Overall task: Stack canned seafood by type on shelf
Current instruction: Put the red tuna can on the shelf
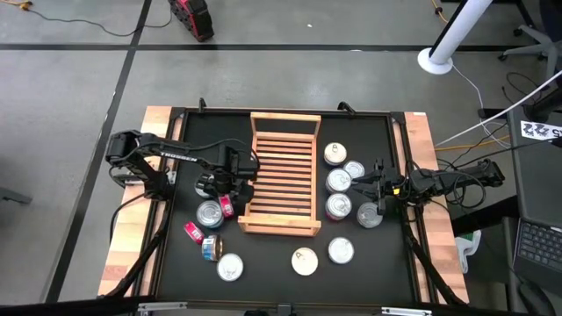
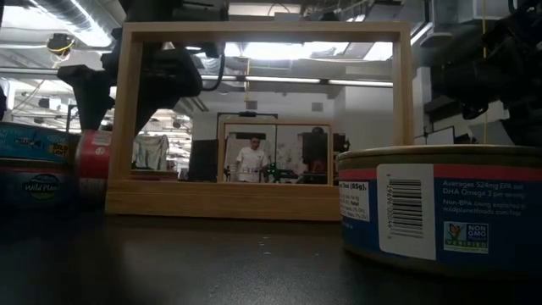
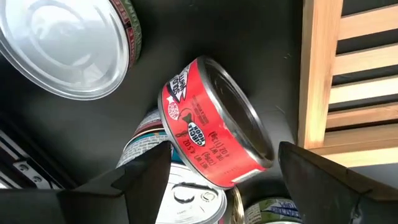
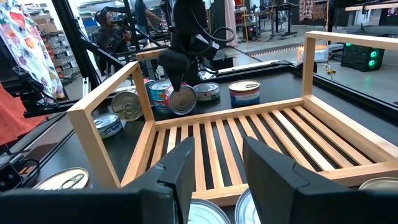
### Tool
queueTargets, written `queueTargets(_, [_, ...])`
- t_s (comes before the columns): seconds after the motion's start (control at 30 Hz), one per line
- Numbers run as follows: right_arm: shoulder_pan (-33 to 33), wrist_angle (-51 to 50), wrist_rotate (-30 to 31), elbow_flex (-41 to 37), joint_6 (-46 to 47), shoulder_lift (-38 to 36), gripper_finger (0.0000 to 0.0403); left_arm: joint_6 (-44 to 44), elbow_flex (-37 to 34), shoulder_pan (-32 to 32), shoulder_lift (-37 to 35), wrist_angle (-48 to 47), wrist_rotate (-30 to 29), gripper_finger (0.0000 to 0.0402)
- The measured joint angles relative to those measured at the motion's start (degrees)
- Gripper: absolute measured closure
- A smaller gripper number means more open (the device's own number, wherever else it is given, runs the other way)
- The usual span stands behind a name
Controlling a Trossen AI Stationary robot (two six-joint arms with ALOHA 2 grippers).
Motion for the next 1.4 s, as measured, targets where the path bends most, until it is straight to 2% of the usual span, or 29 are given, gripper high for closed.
queueTargets(0.43, [0.0, 0.0, 0.0, 0.0, 0.0, 0.0, 0.0267, -1.3, 0.0, 0.0, 0.1, 0.1, 0.8, 0.0114])
queueTargets(0.77, [0.0, 0.0, 0.0, 0.0, 0.0, 0.0, 0.0267, -6.2, 0.0, 0.1, 0.1, 0.1, 6.9, 0.0114])
queueTargets(1.07, [0.0, 0.0, 0.0, 0.0, 0.0, 0.0, 0.0267, -9.0, 0.0, 0.0, 0.1, 1.6, 6.9, 0.0114])
queueTargets(1.23, [0.0, 0.0, 0.0, 0.0, 0.0, 0.0, 0.0267, -10.4, 0.0, 0.0, 0.1, 5.2, 4.1, 0.0114])
queueTargets(1.4, [0.0, 0.0, 0.0, 0.0, 0.0, 0.0, 0.0267, -10.6, 0.0, 0.0, 0.1, 4.8, 3.5, 0.0114])
